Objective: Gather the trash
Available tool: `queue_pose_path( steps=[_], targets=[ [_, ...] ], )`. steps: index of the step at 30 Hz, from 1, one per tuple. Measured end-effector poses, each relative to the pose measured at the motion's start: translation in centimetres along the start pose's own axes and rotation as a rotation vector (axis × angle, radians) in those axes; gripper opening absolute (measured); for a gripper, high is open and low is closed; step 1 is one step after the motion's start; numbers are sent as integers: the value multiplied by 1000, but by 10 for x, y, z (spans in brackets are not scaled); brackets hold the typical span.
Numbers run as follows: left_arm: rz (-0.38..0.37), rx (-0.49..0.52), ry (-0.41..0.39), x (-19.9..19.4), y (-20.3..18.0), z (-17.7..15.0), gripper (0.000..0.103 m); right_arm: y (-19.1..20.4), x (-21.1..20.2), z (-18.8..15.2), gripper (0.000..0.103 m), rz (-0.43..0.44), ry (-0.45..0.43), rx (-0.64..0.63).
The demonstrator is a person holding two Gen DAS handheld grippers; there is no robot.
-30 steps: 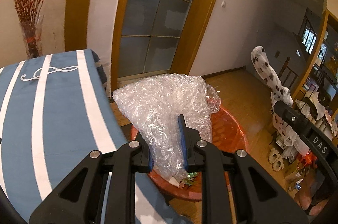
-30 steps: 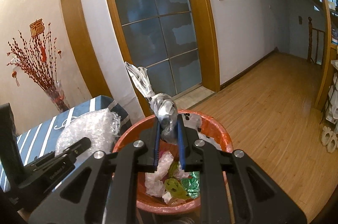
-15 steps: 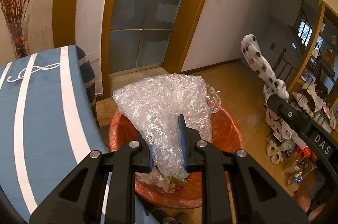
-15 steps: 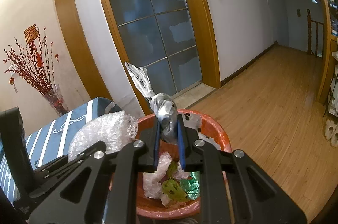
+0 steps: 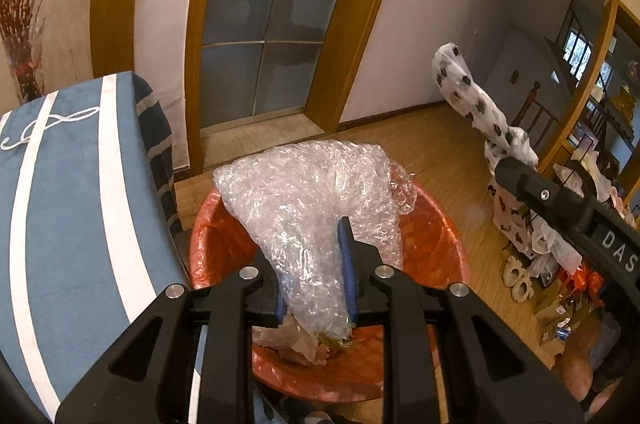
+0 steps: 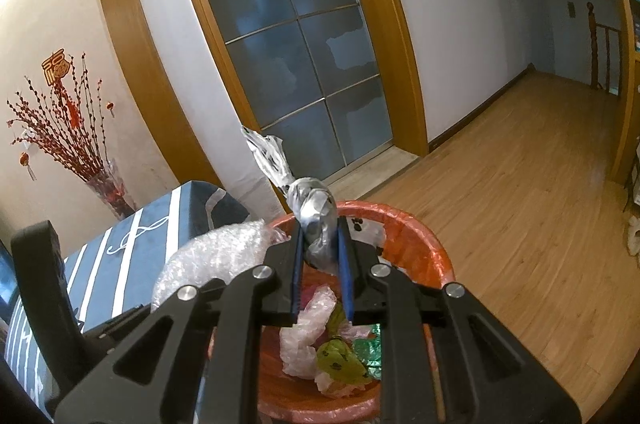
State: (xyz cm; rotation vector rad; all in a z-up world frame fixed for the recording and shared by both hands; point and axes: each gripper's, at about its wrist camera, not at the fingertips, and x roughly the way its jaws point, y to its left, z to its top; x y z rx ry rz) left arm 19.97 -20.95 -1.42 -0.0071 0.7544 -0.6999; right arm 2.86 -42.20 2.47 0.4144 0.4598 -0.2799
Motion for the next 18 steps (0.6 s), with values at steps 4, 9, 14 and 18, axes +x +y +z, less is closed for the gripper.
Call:
queue_pose_path(
  steps=[4,9,14,18],
  targets=[
    [12,-14,20,5,7,-3,41,-5,6,-1,31,-5,13,12],
    [32,-34,40,7,15,-6,43,-14,5,-3,42,-24,18,30],
    [51,-43,38,1,20,-8,43,-16,-1,-5,49,-43,17,28],
    [59,-46,23,-12,25,-6,43,-12,-12,-7,52,-45,13,14]
  ],
)
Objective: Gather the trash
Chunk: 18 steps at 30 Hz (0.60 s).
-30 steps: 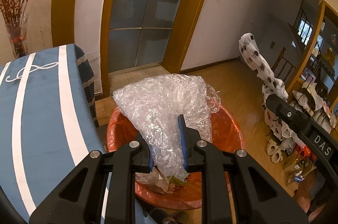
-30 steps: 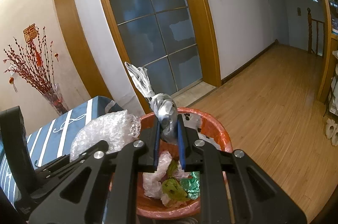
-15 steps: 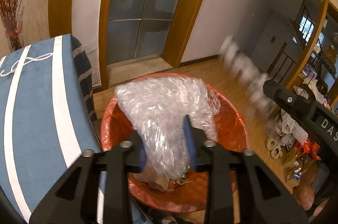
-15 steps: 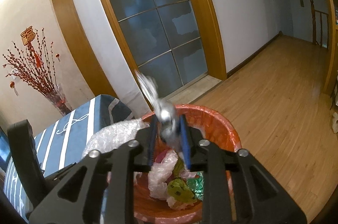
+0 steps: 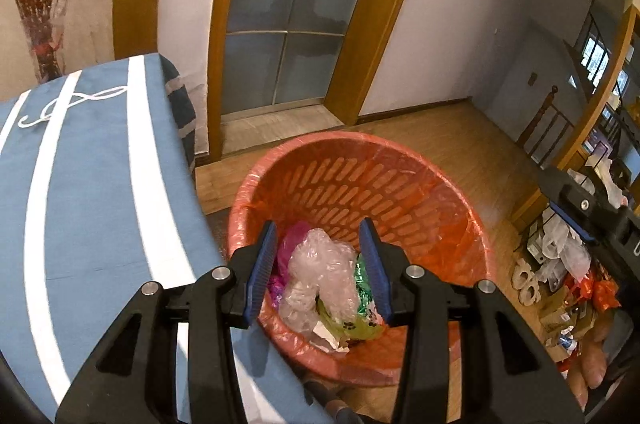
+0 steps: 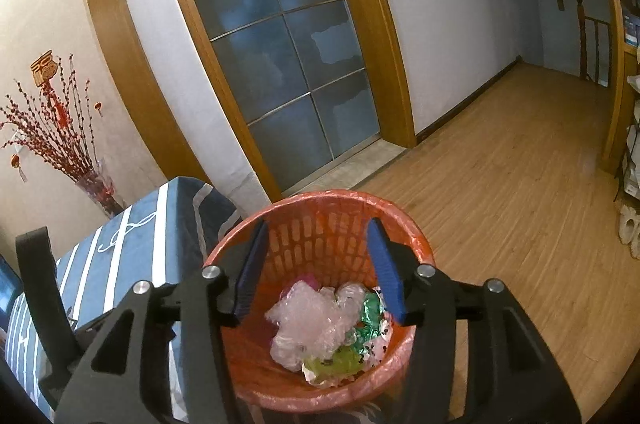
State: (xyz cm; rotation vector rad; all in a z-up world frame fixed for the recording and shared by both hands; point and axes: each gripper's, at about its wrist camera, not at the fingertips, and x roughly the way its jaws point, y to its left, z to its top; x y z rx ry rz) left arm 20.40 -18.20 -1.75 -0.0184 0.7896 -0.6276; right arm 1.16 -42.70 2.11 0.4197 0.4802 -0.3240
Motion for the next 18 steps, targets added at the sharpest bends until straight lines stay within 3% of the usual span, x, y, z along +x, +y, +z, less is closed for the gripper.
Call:
queue_pose_path(
  steps=[10,18],
  targets=[
    [48,-18,-113,-85,20,-6,49,28,-63,-9,63,28,-59,-57],
    [136,-21,-235,-167,34,-41,67,61,-127,-37,84,49,-128,-138]
  ],
)
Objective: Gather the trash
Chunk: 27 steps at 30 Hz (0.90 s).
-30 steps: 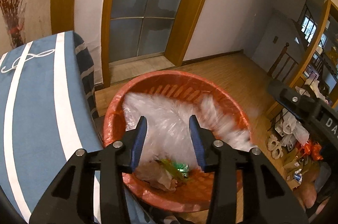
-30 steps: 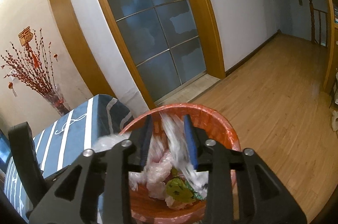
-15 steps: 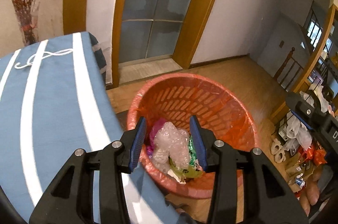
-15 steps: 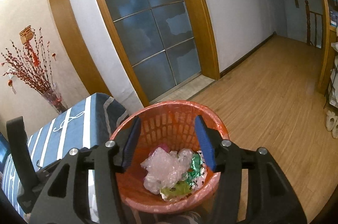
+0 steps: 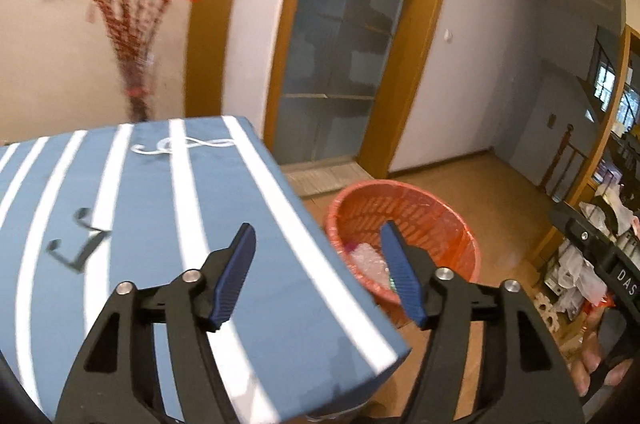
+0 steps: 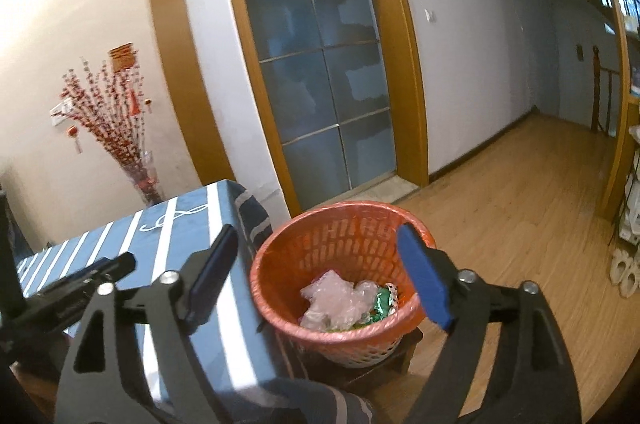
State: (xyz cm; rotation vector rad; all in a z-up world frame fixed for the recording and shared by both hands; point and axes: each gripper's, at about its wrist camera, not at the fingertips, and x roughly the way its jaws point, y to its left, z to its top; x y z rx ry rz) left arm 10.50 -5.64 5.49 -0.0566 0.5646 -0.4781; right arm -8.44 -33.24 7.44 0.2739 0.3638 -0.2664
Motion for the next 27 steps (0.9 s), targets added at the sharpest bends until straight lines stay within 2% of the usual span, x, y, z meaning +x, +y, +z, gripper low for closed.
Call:
queue_pose_path(
  steps=[7,10,15,20,27],
  targets=[
    [111,15,-71,-51,16,-23,82,27,-37,-19,97,36,-17,-43],
    [160,31,-102,-67,19,-33,92,35,-48,-27,98,40,-16,-59],
    [246,54,-144,-88,18,-50,99,48,-64,-42,98,-14,-26,-87],
    [306,72,-156,-100,18,-68,100,54,-76,-58,98,-78,-33,-122],
    [342,76,-163,-110,15,-85,100,58,-89,-76,98,-112,-29,-160]
  ],
)
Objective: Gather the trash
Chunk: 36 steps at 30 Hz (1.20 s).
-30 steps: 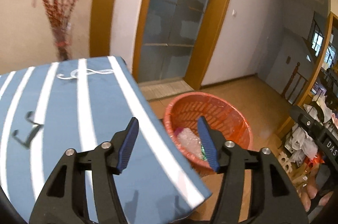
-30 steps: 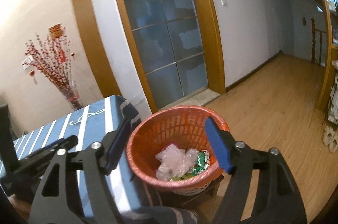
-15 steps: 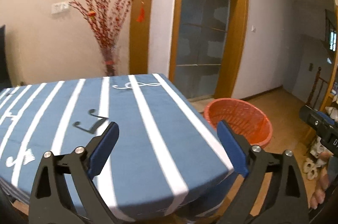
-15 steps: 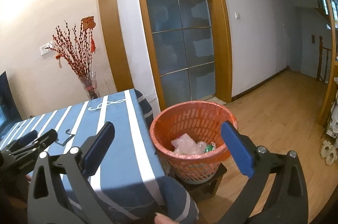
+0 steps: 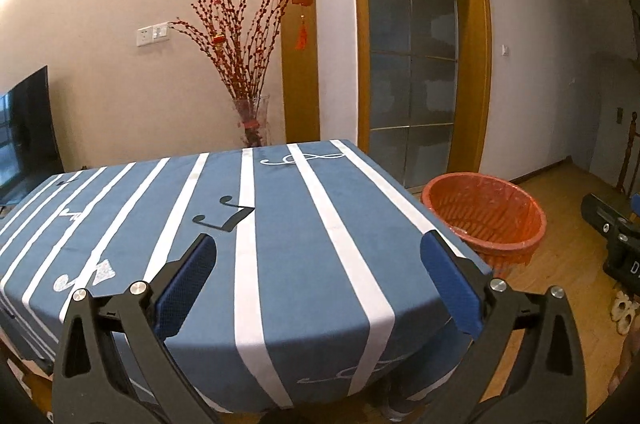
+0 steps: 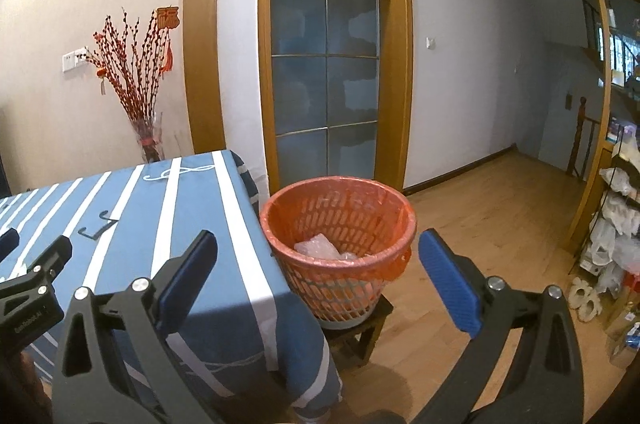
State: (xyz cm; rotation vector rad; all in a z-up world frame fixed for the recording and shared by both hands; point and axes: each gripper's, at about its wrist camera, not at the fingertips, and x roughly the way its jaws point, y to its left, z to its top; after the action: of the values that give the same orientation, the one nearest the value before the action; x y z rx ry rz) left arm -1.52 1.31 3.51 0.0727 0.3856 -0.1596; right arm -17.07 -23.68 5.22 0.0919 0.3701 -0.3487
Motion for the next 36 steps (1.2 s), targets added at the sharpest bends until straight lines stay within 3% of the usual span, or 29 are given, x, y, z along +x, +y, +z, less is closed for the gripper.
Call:
queue_pose_path(
  steps=[13,24,36],
  targets=[
    [78,-40,5,-10,4,-17,100,6,-4,-14,98,-32,25,-17],
    [133,-96,3,-12,11,-20,100,13,-2,-19,98,-110,23,-21],
    [129,-112,50,-5,7,-25,100,11,11,-27,98,-118,67,-13]
  ],
)
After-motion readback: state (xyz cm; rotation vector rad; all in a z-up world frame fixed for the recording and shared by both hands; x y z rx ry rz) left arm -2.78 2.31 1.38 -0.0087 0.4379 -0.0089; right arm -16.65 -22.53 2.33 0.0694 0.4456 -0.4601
